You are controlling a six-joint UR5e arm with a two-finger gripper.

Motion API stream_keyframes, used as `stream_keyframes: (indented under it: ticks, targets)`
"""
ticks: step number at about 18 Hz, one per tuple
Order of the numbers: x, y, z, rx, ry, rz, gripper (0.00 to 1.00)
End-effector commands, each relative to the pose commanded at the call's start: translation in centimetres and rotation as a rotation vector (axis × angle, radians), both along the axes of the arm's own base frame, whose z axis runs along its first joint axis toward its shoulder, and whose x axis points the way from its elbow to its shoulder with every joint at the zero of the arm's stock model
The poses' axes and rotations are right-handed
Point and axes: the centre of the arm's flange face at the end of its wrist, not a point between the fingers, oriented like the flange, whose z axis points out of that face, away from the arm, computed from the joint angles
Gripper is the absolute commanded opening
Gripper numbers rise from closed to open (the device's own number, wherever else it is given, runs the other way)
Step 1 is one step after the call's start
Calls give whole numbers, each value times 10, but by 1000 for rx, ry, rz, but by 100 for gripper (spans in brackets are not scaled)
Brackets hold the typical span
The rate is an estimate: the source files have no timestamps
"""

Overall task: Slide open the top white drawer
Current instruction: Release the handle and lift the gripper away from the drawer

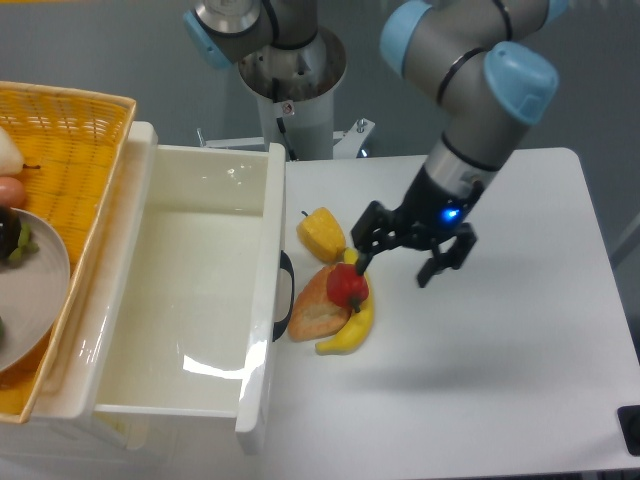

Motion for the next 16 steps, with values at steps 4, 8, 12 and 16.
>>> stream_keyframes:
  ticks: [4,8,12,16]
  targets:
    - [-27,-10,-42,-125,32,22,100]
    - [-65,-39,-65,-155,91,-7,100]
    - [-61,-36,-93,-299,164,-354,100]
    - [-61,-33,-101,-315,163,-399,100]
